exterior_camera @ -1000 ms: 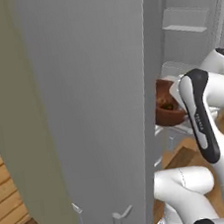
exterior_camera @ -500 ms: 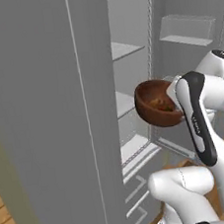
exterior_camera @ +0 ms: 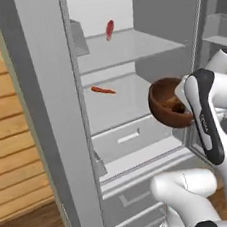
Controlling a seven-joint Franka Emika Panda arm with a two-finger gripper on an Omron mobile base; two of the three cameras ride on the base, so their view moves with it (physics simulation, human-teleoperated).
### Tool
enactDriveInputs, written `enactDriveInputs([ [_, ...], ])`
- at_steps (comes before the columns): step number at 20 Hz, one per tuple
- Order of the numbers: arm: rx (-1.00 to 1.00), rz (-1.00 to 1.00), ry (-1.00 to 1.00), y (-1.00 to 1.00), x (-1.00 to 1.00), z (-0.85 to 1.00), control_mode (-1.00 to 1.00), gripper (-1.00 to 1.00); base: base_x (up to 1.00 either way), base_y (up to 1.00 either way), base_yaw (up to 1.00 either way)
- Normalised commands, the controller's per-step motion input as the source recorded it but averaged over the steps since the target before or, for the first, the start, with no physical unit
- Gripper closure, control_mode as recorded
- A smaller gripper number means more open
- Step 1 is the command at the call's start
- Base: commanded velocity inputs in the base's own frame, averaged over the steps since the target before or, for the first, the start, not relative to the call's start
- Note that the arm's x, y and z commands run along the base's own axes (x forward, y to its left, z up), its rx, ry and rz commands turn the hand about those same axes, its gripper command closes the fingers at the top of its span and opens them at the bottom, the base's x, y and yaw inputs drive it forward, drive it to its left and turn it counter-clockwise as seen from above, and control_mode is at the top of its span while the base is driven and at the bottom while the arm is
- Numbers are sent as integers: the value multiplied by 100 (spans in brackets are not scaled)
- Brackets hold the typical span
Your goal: Pick the chicken drumstick and bell pepper from their plates and place them in the bowl. Then put the bowl in the fridge.
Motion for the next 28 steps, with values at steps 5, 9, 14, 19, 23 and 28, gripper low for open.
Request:
enactDriveInputs([
  [5,0,0,0,0,0,0,100,100,1,-1,76],
  [9,0,0,0,0,0,0,100,100,0,-30,47],
  [14,0,0,0,0,0,0,100,100,54,-4,-7],
  [19,0,0,7,-14,54,-9,-100,100,9,-2,-1],
  [23,0,0,-12,-15,67,-46,-100,100,0,0,0],
  [28,1,0,-13,-13,80,-44,-100,100,0,0,0],
])
